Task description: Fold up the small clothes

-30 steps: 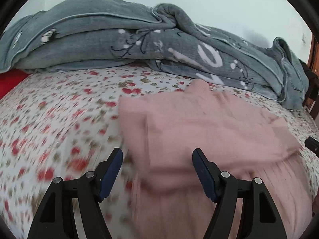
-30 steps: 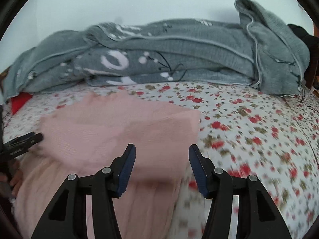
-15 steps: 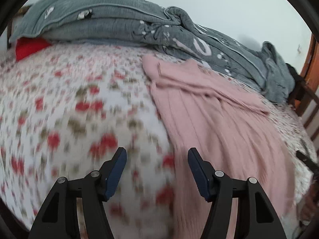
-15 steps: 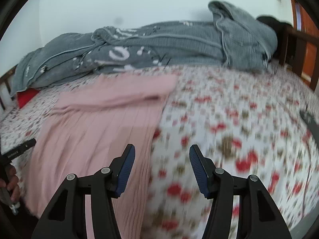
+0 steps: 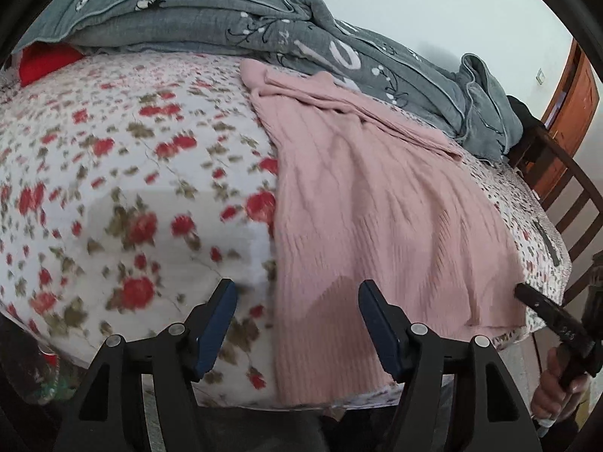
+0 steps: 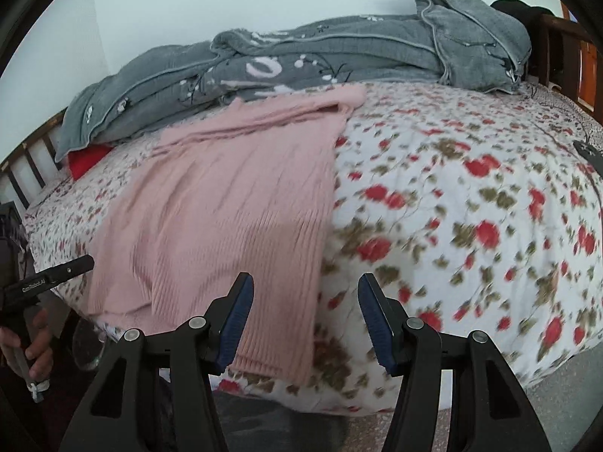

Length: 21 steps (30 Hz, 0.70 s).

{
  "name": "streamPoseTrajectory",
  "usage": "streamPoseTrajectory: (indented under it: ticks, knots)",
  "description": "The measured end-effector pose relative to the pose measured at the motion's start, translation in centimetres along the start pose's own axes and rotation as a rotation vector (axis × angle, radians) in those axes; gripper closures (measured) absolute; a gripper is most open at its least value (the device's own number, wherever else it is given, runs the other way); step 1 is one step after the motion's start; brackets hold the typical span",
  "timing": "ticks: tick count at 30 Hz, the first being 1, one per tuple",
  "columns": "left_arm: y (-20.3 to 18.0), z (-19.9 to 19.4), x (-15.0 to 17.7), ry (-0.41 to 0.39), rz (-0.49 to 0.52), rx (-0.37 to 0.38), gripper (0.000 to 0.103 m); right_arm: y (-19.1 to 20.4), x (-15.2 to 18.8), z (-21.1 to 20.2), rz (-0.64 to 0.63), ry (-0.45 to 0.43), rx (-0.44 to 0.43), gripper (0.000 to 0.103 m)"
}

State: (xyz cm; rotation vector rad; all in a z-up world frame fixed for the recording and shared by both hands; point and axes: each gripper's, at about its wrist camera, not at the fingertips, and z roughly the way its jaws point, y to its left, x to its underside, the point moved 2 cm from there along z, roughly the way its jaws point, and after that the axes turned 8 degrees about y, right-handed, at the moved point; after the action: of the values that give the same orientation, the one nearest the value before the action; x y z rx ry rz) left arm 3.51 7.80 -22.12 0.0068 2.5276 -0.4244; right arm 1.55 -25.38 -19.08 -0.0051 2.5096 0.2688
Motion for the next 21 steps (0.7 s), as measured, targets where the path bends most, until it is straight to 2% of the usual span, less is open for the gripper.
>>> streamPoseTrajectory:
  ticks: [3, 5, 7, 8, 9, 10, 11, 12, 14, 17, 21]
  knots:
    - [-0.5, 0.2, 0.3, -0.023, -0.003, -0.009, 0.041, 0.8, 0.3, 0.5, -0.002, 0.012, -0.021, 0.046]
    - [-0.8, 0.5, 0.4, -0.019, -0.015, -0.023, 0.064, 1.5, 0.3, 0.7, -0.037, 0.011, 0.011, 0.051]
    - [-0.8, 0.8, 0.4, -0.017, -0.043, -0.021, 0.074, 1.7, 0.4, 0.7, -0.037, 0.006, 0.029, 0.054]
    - [-0.8, 0.7, 0.5, -0.029, -0.051, -0.026, 0.091, 2.0, 0.5, 1.0, -0.035, 0.018, 0.012, 0.058]
    - [-0.7, 0.6, 0.6, -0.037, -0.058, -0.033, 0.096, 2.2, 0.5, 1.3, -0.037, 0.033, -0.005, 0.068]
    - [-0.5, 0.3, 0.6, -0.046, -0.066, -0.028, 0.096, 2.4, 0.6, 1.7, -0.045, 0.048, -0.012, 0.078]
    - [-0.2, -0.4, 0.7, -0.069, -0.071, -0.008, 0.097, 2.6, 0.7, 1.9, -0.065, 0.047, 0.017, 0.097]
    - [0.2, -1.2, 0.8, -0.098, -0.072, -0.006, 0.097, 2.5, 0.8, 1.4, -0.077, 0.020, 0.048, 0.098]
    - [1.8, -3.1, 0.7, -0.142, -0.081, 0.005, 0.097, 1.6, 1.1, -0.2, -0.044, -0.044, 0.014, 0.098]
    - [3.9, -3.3, 0.7, -0.106, -0.131, 0.066, 0.097, -1.0, 1.2, -1.4, 0.043, -0.083, -0.032, 0.098]
    - [3.5, -2.8, 1.2, -0.084, -0.103, 0.071, 0.096, -1.4, 1.3, -1.2, 0.063, -0.070, -0.065, 0.098]
